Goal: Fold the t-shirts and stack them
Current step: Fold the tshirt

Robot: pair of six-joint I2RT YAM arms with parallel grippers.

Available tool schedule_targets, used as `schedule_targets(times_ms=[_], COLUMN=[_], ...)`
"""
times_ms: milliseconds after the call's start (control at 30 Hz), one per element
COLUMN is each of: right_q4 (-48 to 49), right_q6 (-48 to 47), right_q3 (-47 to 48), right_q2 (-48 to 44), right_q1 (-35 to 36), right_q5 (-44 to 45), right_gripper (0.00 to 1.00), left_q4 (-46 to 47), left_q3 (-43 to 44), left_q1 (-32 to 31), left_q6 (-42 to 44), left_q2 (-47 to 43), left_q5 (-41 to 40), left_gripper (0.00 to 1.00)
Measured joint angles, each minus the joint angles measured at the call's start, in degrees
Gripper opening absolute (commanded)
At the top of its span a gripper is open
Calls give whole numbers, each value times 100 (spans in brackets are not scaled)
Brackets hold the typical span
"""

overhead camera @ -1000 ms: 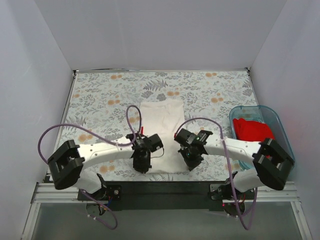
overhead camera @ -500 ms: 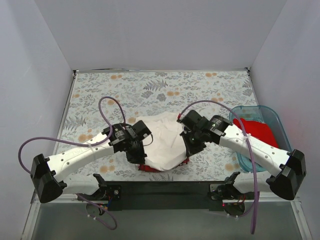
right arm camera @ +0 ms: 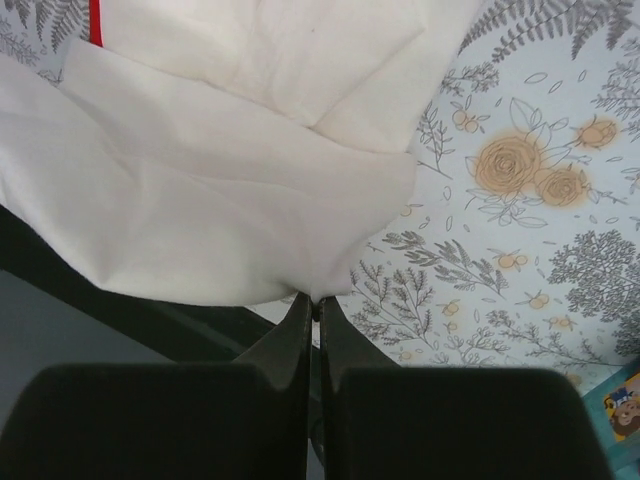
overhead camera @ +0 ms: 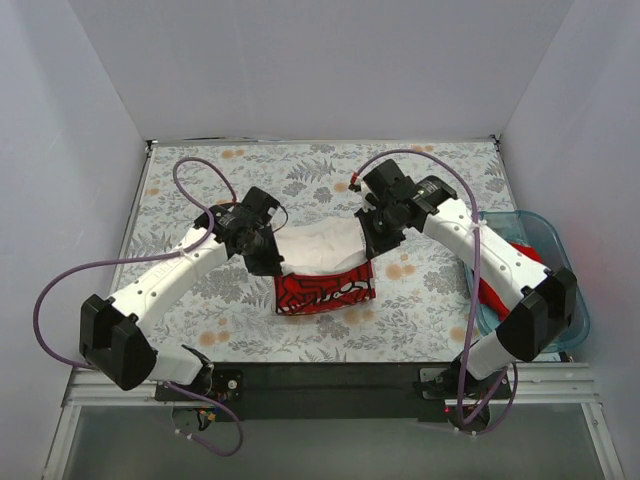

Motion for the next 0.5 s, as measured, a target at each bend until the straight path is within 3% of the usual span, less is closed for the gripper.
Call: schedule_targets(times_ms=[500], right_q4=[-33], right_q6=[-739], right_q3=[1718], right_q2=[1770], right_q1=[-1008], right_q5=[-555], right_gripper=[1], left_q4=[815], left_q3=[767], left_q1=[1362], left_q6=[903], left_q2=[1419], left_q5=[599], left_gripper=[0])
